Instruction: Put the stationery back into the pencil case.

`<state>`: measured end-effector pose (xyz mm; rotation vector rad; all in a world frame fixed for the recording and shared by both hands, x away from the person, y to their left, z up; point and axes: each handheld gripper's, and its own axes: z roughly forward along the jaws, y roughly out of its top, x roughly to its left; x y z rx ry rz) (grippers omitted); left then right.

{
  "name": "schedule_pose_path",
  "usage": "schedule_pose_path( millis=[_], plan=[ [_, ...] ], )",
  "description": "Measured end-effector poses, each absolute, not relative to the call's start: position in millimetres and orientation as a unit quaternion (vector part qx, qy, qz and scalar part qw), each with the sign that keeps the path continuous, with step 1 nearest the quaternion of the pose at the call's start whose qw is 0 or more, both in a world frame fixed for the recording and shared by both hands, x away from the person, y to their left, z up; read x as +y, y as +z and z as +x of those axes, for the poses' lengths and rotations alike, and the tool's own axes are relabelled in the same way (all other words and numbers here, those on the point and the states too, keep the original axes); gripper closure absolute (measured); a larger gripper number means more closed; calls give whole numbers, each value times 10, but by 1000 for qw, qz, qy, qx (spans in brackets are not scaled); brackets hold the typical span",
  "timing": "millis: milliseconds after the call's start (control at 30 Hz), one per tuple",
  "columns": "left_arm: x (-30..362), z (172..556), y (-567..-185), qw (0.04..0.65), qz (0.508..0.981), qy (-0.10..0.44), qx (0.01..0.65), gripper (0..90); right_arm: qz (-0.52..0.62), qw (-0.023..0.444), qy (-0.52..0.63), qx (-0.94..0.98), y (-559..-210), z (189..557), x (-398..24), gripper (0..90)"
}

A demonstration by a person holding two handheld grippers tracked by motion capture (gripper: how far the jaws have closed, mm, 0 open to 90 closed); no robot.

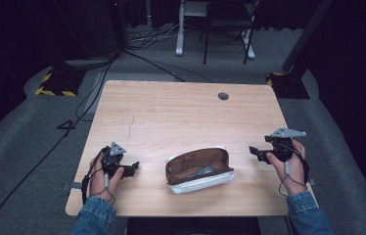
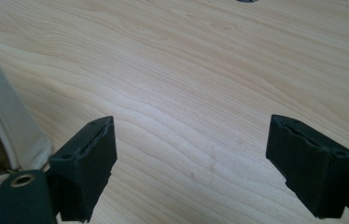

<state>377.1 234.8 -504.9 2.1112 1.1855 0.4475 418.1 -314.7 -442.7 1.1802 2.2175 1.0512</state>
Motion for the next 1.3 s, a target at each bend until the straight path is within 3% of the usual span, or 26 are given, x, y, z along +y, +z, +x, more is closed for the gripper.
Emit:
schedule_pose_path(
  millis=[700,1000,1100,1300],
  plan=[
    [2348,3771,-5049,333,808,171,454,141,432,228,369,791,-4816,4300,-3232,163],
    [2348,3771,-5049,333,808,171,454,141,444,214,346,799,-4970,4338,-3219,161],
    [2349,3771,-5049,332,809,172,453,141,465,205,341,791,-5044,4362,-3212,106],
    [2348,3771,-5049,333,809,171,454,141,469,206,339,789,-5046,4369,-3200,94]
  ],
)
